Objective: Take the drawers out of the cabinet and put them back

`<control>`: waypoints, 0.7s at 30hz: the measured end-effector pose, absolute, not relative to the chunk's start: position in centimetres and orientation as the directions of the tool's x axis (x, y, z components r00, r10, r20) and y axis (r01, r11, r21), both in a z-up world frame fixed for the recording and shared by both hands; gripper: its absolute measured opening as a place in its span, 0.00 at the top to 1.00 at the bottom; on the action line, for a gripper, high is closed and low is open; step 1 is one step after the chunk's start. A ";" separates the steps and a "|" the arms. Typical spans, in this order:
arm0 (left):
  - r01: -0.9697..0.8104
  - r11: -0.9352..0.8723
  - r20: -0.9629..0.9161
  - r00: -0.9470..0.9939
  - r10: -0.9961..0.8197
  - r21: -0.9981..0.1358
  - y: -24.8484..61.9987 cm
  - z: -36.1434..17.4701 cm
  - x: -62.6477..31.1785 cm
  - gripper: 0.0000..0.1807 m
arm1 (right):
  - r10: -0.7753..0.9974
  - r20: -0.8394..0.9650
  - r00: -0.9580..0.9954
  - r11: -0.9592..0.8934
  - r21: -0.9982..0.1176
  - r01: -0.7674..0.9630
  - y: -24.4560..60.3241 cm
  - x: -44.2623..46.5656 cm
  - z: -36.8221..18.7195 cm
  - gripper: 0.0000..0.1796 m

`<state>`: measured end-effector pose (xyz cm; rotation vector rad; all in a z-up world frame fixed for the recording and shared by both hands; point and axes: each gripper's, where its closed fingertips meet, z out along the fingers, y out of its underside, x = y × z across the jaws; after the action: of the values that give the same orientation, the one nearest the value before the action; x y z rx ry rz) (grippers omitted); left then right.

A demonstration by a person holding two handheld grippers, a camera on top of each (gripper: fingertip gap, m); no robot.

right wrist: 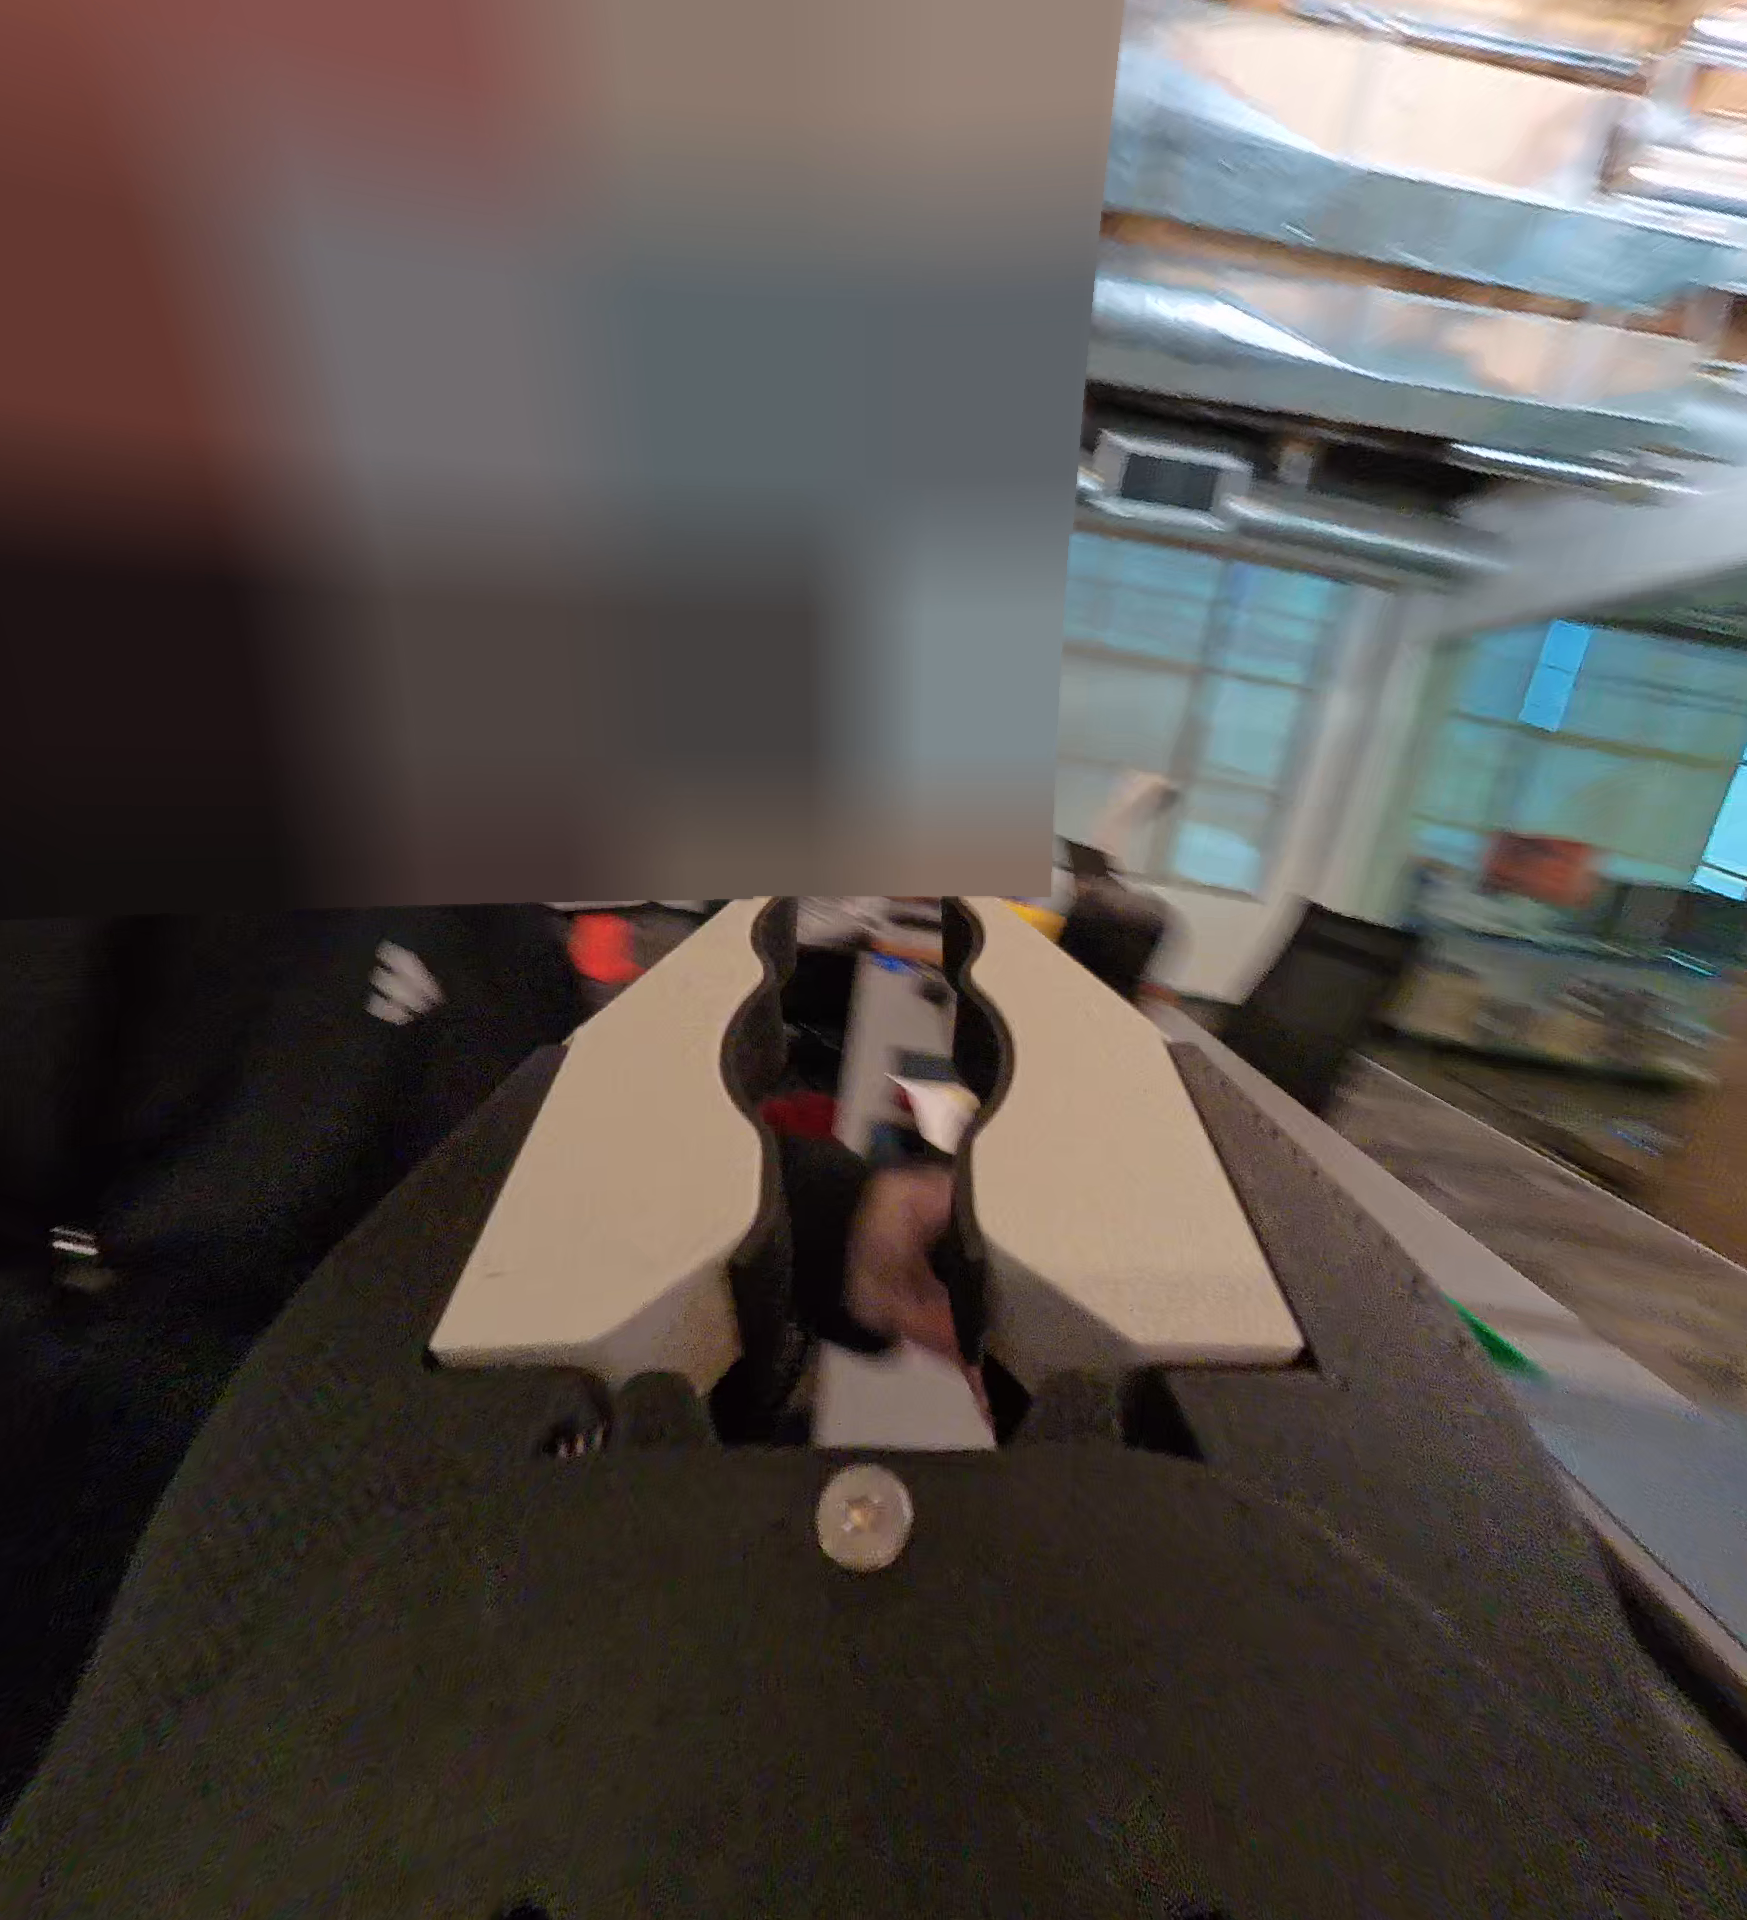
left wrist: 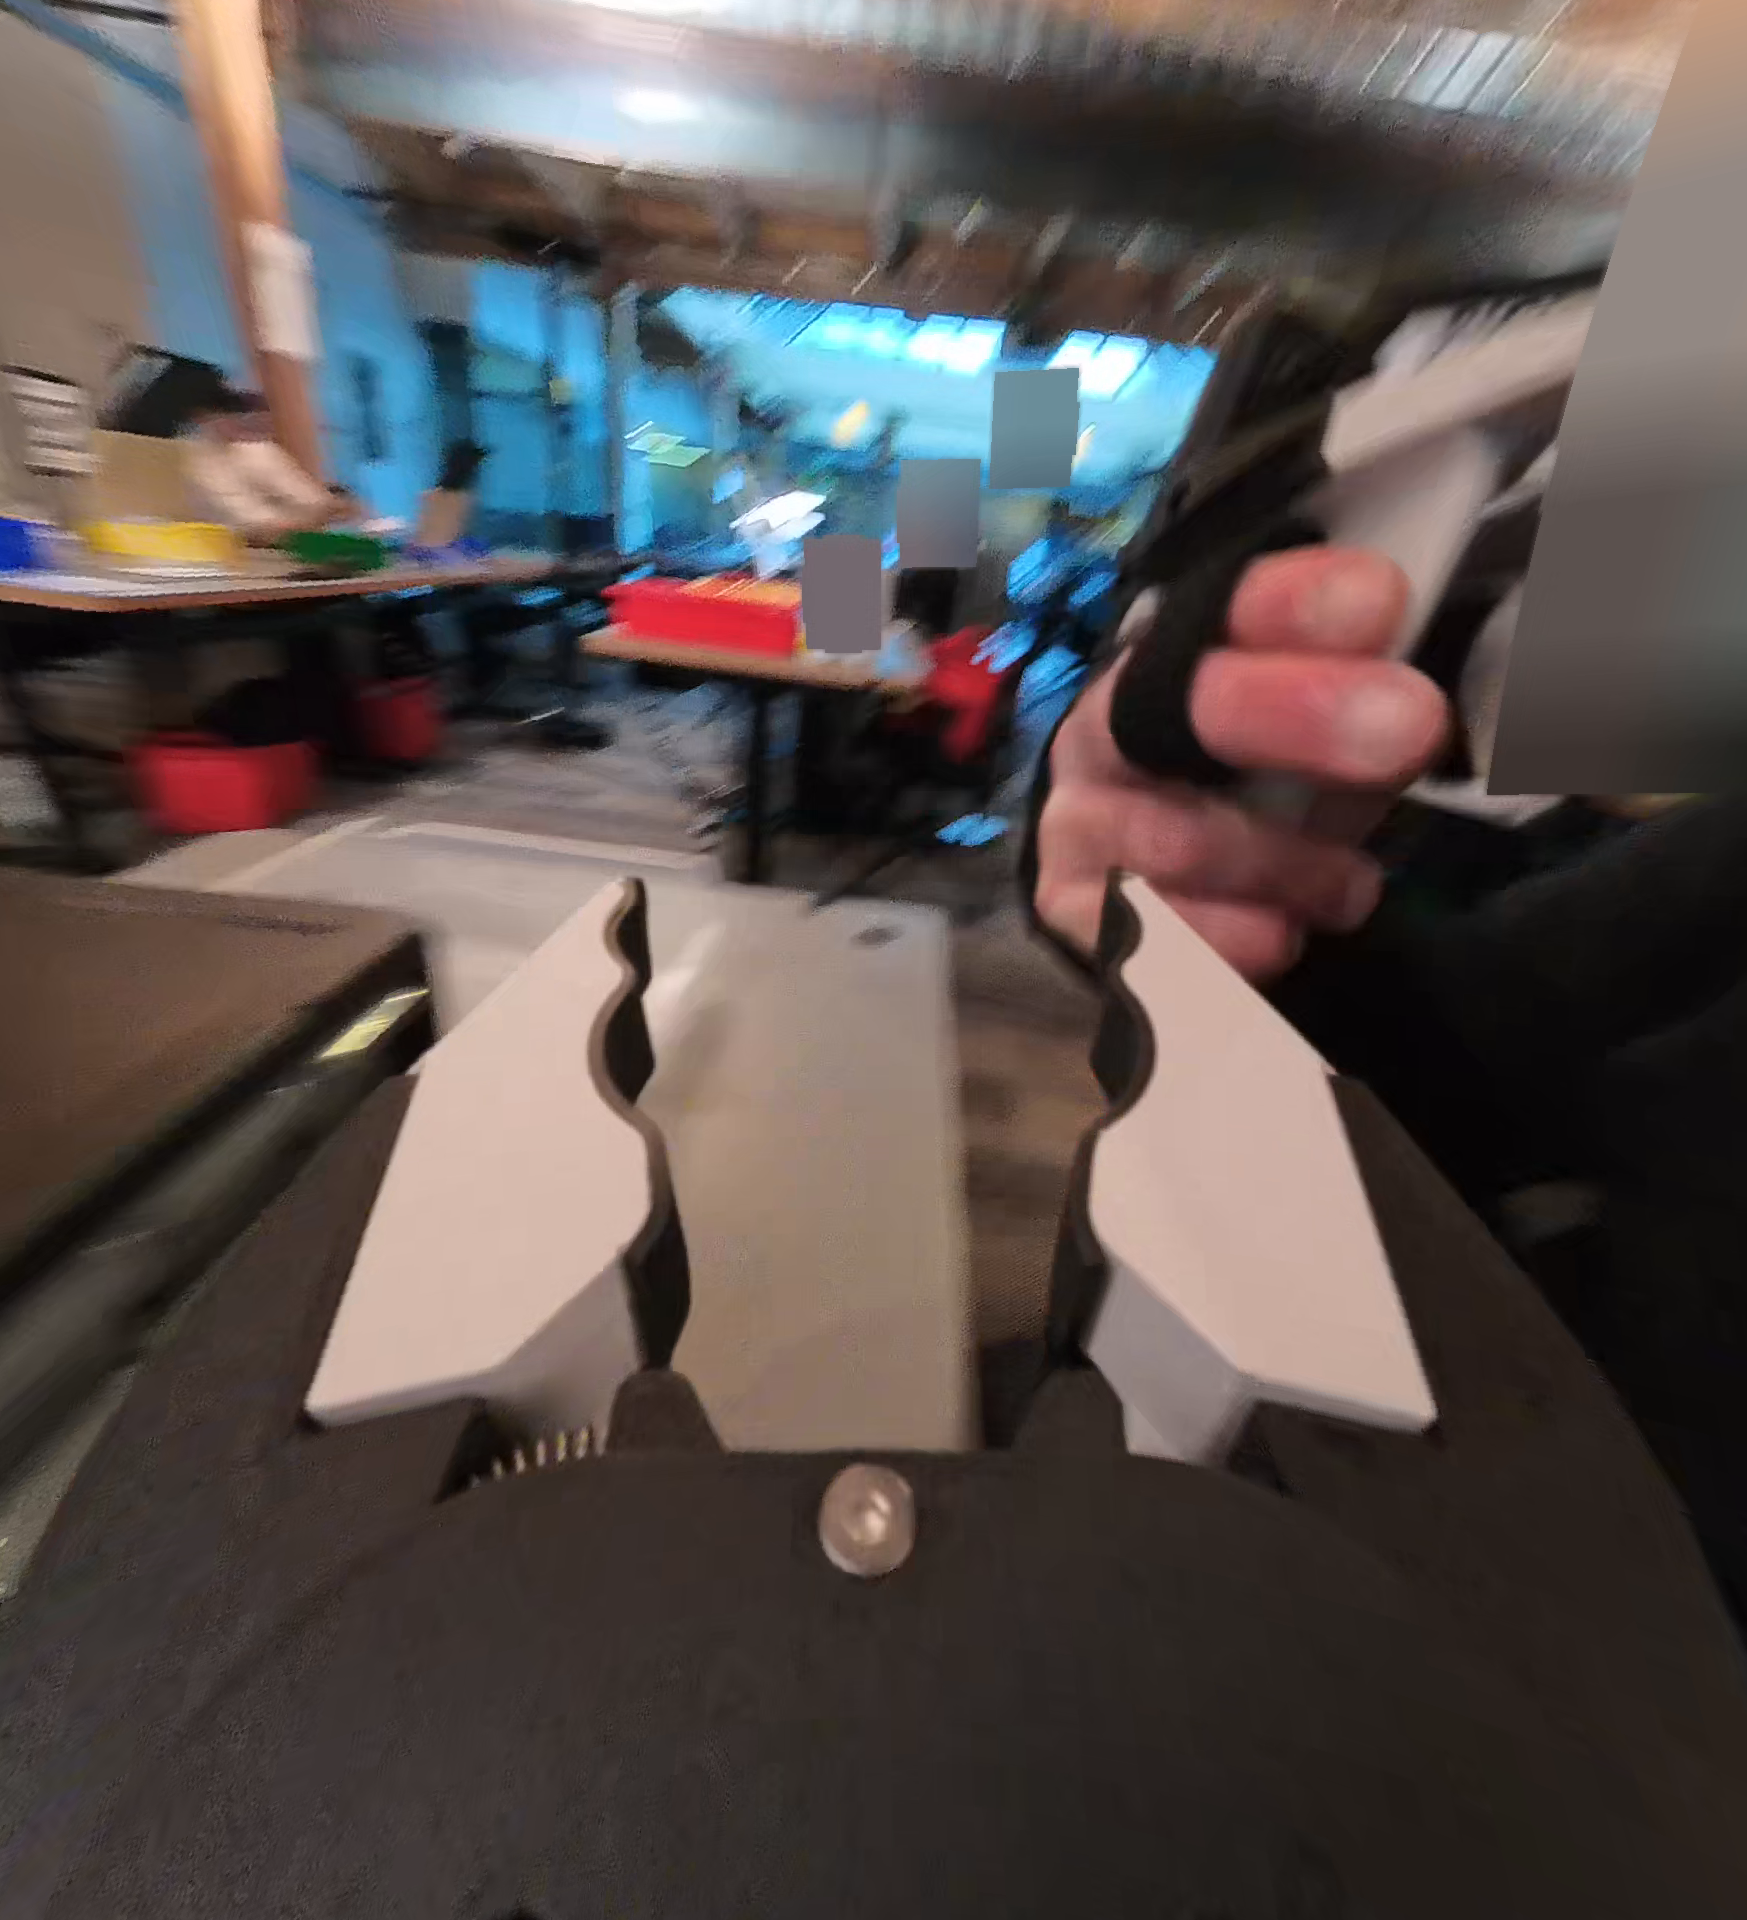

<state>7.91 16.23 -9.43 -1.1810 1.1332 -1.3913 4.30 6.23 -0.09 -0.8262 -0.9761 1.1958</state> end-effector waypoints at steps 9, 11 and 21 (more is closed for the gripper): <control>-0.280 0.247 -0.322 0.264 -0.909 -0.928 26.0 -7.1 3.0 0.53 | 0.583 0.473 0.661 0.230 -0.876 0.425 21.9 12.6 -12.5 0.73; -0.408 0.277 -0.403 0.264 -0.877 -0.870 28.6 -7.5 2.9 0.56 | 0.511 0.583 0.632 0.234 -0.802 0.550 23.1 12.8 -14.7 0.71; -0.668 0.355 -0.453 -0.030 -0.891 -0.654 36.4 -11.5 11.8 0.48 | 0.328 0.819 0.471 0.120 -0.531 0.839 27.5 15.1 -20.5 0.61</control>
<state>11.75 36.36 -11.52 -1.3820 1.7651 -0.3295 15.14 27.47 -20.51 -1.4611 -1.0857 -0.5091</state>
